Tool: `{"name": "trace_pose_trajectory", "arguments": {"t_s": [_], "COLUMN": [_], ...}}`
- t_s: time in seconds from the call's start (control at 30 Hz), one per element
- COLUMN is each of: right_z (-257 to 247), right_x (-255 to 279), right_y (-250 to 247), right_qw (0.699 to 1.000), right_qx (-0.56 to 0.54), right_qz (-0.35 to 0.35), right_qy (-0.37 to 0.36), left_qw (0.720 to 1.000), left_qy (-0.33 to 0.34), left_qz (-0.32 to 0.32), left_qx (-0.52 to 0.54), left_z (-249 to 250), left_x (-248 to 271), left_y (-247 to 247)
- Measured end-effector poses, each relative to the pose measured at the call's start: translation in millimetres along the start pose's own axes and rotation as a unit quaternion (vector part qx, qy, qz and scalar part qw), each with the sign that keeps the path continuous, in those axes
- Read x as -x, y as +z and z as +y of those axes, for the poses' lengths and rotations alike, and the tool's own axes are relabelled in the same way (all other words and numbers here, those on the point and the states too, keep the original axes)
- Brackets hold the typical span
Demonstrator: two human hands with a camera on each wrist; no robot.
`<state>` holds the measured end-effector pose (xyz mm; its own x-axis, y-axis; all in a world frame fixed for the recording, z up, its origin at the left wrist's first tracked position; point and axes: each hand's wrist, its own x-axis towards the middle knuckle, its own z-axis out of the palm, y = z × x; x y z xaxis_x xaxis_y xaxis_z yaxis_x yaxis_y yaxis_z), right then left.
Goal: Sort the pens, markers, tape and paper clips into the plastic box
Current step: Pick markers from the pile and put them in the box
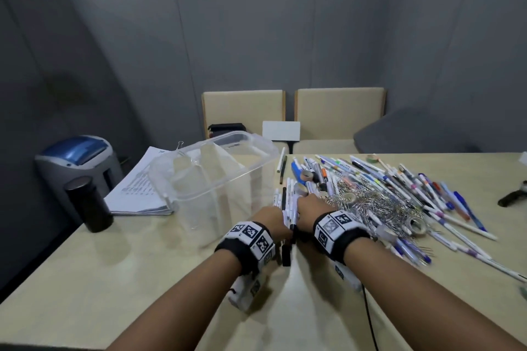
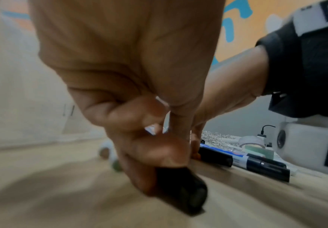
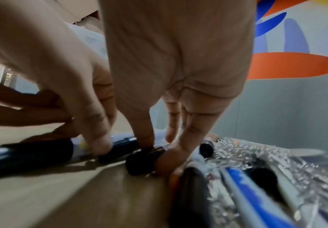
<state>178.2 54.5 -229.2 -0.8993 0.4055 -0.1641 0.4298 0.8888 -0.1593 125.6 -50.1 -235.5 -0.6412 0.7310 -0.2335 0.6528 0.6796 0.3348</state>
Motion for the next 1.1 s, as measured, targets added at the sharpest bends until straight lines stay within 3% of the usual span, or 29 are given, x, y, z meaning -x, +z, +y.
{"name": "trace_pose_trajectory", "arguments": {"t_s": [0.2, 0.4, 0.63, 0.77, 0.93, 1.03, 1.1], "right_z": [-2.4, 7.7, -7.1, -20.2, -24.8, -21.2, -20.3], "right_x": [3.9, 7.8, 12.9, 16.2, 13.2, 14.4, 17.4], "right_y": [6.9, -11.8, 5.9, 21.5, 37.8, 41.3, 43.4], "right_qw": [0.998, 0.98, 0.964, 0.984, 0.996, 0.998, 1.0], "right_qx": [-0.054, -0.171, -0.253, -0.166, -0.09, -0.055, -0.024], "right_qz": [0.021, 0.03, 0.032, 0.051, -0.005, 0.009, 0.016], "right_qy": [0.03, 0.096, 0.078, 0.036, 0.022, 0.01, -0.005], "left_qw": [0.996, 0.979, 0.976, 0.987, 0.998, 0.989, 0.974], "left_qy": [-0.034, -0.086, -0.076, -0.066, -0.041, -0.003, 0.012], "left_qz": [0.021, 0.024, 0.016, 0.031, 0.014, 0.044, 0.106], "left_qx": [0.085, 0.183, 0.201, 0.14, 0.049, 0.145, 0.198], "left_z": [-11.5, -25.2, -28.7, -23.5, -26.4, -29.0, -30.9], "left_x": [0.3, 2.0, 12.3, 29.4, 59.2, 70.4, 74.4], "left_y": [9.3, -16.6, -14.9, -22.6, -74.5, -115.1, -138.1]}}
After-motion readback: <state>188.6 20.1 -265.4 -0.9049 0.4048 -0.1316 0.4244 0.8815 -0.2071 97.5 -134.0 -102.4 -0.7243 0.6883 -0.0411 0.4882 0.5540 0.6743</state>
